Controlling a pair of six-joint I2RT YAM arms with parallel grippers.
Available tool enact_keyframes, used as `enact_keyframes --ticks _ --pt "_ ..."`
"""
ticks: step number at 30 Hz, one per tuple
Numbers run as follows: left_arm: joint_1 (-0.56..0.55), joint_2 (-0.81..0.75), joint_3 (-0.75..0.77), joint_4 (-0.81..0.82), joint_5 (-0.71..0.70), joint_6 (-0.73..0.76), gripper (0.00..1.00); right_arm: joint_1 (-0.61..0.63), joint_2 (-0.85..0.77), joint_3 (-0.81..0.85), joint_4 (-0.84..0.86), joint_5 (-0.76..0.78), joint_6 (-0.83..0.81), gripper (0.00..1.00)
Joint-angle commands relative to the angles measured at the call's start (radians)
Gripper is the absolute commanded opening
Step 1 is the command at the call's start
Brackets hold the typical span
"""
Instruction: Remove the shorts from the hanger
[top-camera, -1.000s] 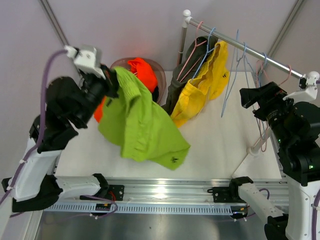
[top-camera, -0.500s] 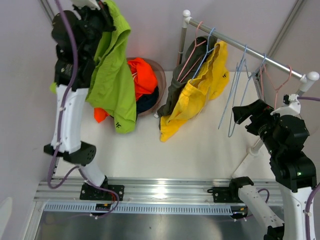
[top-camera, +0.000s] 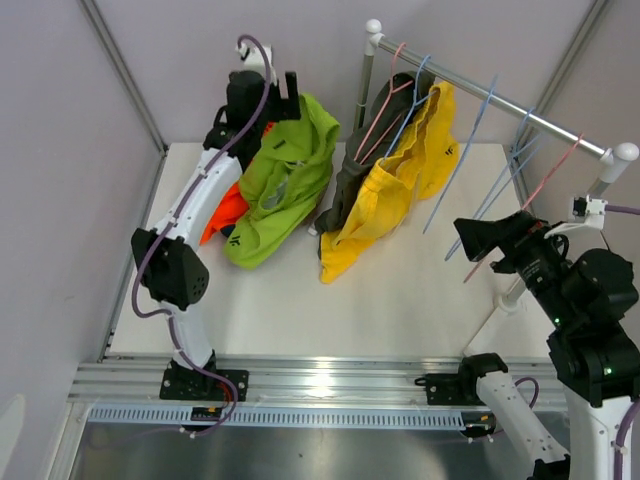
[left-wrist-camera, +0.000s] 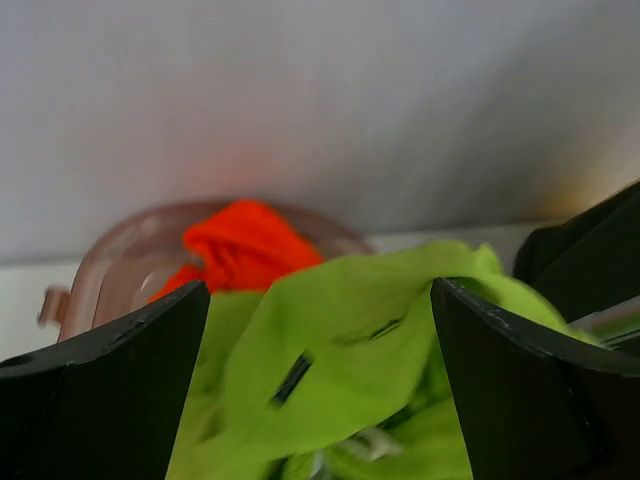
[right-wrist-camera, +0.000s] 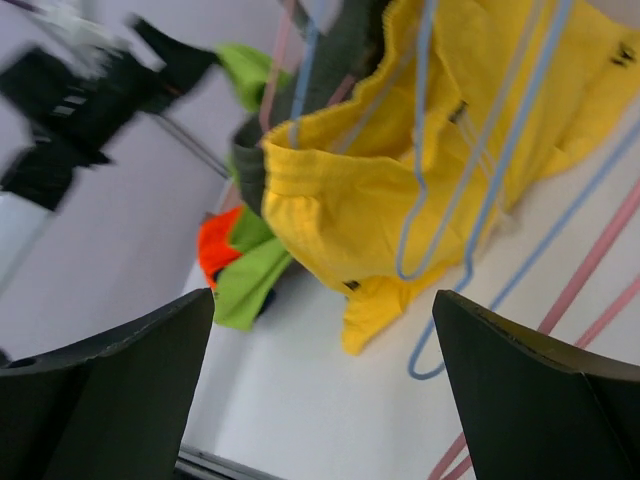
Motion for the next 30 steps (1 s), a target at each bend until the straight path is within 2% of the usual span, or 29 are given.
enact_keyframes --ticks 1,4,5,6,7,8,9,10,14,15,18,21,26,30 --pt "0.003 -0.172 -0.093 0.058 -0.124 -0.013 0.99 -0.002 -0.01 0.076 0.171 -0.17 -0.021 0.99" --pt "0.0 -0.275 -0.204 0.027 -0.138 -0.02 0.99 -0.004 0.009 0.088 0.268 -0.236 0.025 0.99" --pt "0.0 -0.363 -0.23 0.019 -0.133 -0.026 0.99 -0.004 0.02 0.09 0.292 -0.259 0.037 0.99" --pt "-0.001 -0.416 -0.332 0.021 -0.115 -0.03 0.99 -0.002 0.052 0.094 0.312 -0.268 0.048 0.99" --pt "-0.001 -0.468 -0.371 0.022 -0.096 -0.037 0.99 -0.004 0.075 0.097 0.346 -0.271 0.065 0.99" --pt "-0.001 -0.578 -0.444 0.019 -0.073 -0.04 0.99 -0.004 0.098 0.103 0.36 -0.28 0.07 0.99" --pt "-0.001 -0.63 -0.484 0.012 -0.022 -0.048 0.99 -0.002 0.155 0.119 0.375 -0.285 0.074 0.99" --pt "-0.001 -0.684 -0.596 0.006 0.014 -0.071 0.99 -0.002 0.183 0.128 0.404 -0.288 0.077 0.99" --pt "-0.021 -0.924 -0.799 -0.054 0.134 -0.106 0.99 0.022 0.334 0.206 0.432 -0.243 0.033 0.97" --pt "-0.042 -1.001 -0.83 -0.074 0.129 -0.111 0.99 0.034 0.367 0.229 0.425 -0.215 0.016 0.97" --pt "-0.069 -1.102 -0.955 -0.189 0.079 -0.132 0.99 0.082 0.494 0.327 0.392 -0.121 -0.05 0.97" --pt "-0.072 -1.214 -1.018 -0.304 0.051 -0.137 0.99 0.103 0.594 0.386 0.383 -0.066 -0.07 0.96" --pt "-0.073 -1.367 -1.09 -0.447 -0.012 -0.128 0.99 0.119 0.681 0.354 0.44 -0.015 -0.064 0.95" --pt "-0.089 -1.467 -1.167 -0.443 -0.044 -0.143 0.99 0.148 0.73 0.323 0.473 0.02 -0.055 0.92"
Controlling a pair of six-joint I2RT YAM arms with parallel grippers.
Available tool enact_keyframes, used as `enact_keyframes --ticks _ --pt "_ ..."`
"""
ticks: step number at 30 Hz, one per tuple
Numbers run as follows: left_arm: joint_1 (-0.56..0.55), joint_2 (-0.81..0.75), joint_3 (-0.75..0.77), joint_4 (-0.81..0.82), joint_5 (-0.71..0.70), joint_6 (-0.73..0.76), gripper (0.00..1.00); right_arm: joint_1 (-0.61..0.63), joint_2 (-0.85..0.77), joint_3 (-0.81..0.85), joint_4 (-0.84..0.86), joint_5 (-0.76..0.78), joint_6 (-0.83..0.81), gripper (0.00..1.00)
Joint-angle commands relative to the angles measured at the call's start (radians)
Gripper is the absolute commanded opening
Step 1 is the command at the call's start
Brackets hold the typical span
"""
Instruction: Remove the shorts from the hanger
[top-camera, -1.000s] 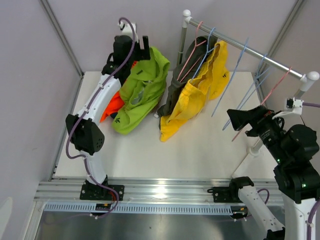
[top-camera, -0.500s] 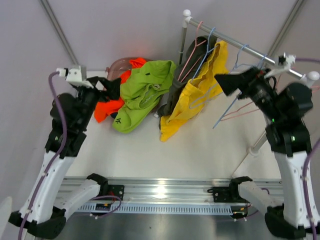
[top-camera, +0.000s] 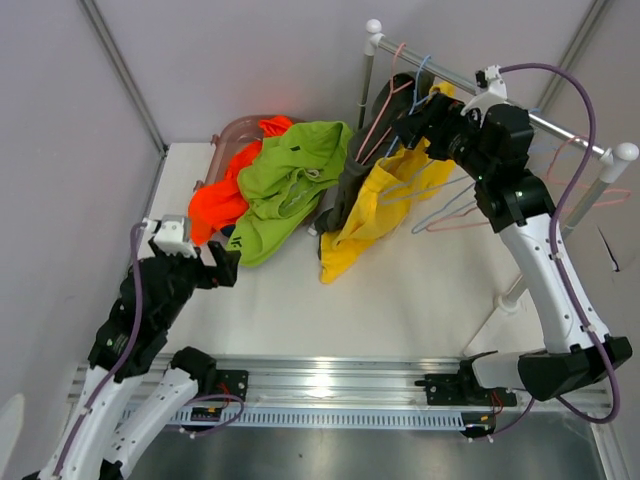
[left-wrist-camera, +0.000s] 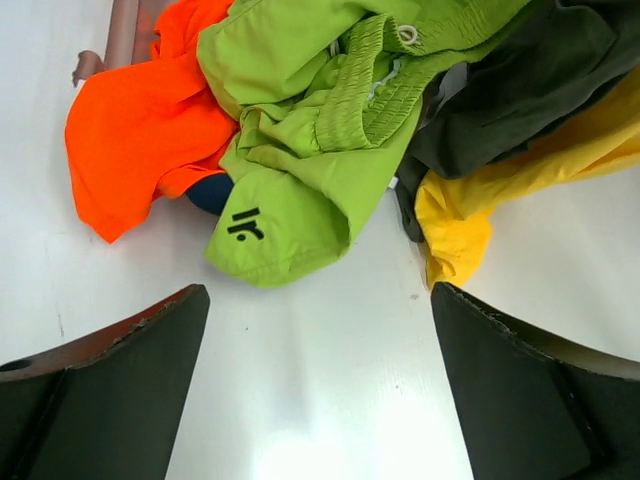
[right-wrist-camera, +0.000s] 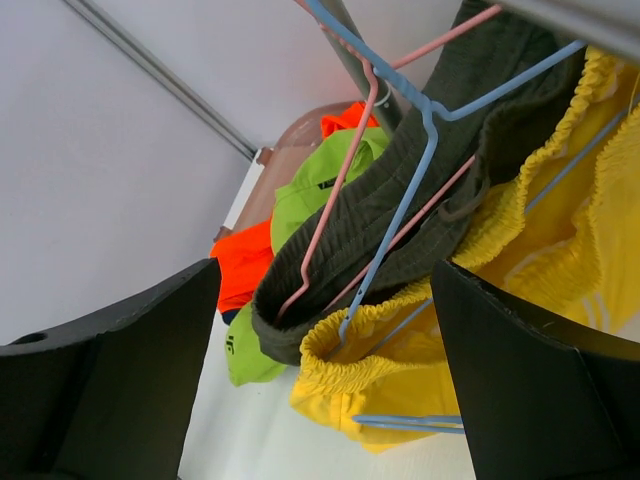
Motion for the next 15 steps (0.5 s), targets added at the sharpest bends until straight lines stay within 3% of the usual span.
enact_keyframes --ticks 1,8,11,14,15 --pt "-0.019 -0.092 -0.044 -0.005 -0.027 -0.022 0.99 0.038 0.027 -0.013 0.085 0.07 -0.01 0.92" --pt "-0.019 -0.113 -0.076 0.022 -0.026 -0.014 0.99 0.121 0.102 -0.048 0.126 0.156 -0.029 0.86" --pt "-0.019 -0.109 -0.076 0.026 -0.024 -0.013 0.99 0.137 0.126 -0.049 0.139 0.179 -0.03 0.75" --pt "-0.019 -0.126 -0.087 0.033 -0.024 -0.011 0.99 0.14 0.139 -0.048 0.145 0.181 -0.027 0.55" --pt "-0.018 -0.129 -0.084 0.035 -0.026 -0.01 0.99 0.14 0.137 -0.048 0.145 0.21 -0.026 0.43"
